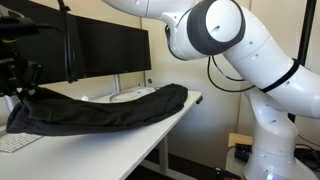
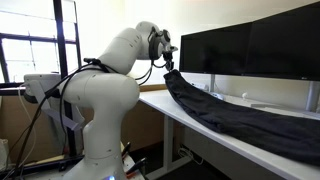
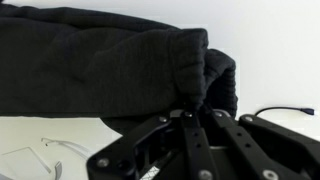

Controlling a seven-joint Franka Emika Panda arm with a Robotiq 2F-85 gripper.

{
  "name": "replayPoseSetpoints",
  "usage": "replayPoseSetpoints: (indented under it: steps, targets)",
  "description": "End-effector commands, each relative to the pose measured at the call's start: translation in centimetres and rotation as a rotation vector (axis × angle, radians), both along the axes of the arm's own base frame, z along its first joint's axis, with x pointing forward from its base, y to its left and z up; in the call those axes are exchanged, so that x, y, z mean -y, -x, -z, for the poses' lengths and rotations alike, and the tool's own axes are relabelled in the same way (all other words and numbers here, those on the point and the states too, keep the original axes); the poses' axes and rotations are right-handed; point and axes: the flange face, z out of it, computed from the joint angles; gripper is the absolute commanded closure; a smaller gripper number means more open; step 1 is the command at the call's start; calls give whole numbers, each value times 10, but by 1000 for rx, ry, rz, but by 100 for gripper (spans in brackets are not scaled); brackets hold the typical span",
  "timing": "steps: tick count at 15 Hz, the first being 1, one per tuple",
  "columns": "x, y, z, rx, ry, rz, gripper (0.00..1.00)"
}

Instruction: Fold the trouser

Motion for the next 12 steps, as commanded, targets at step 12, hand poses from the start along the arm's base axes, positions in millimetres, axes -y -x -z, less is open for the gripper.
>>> replayPoseSetpoints:
  steps: [12]
  targets:
    - [-24,40,-88,170,19,-250,98]
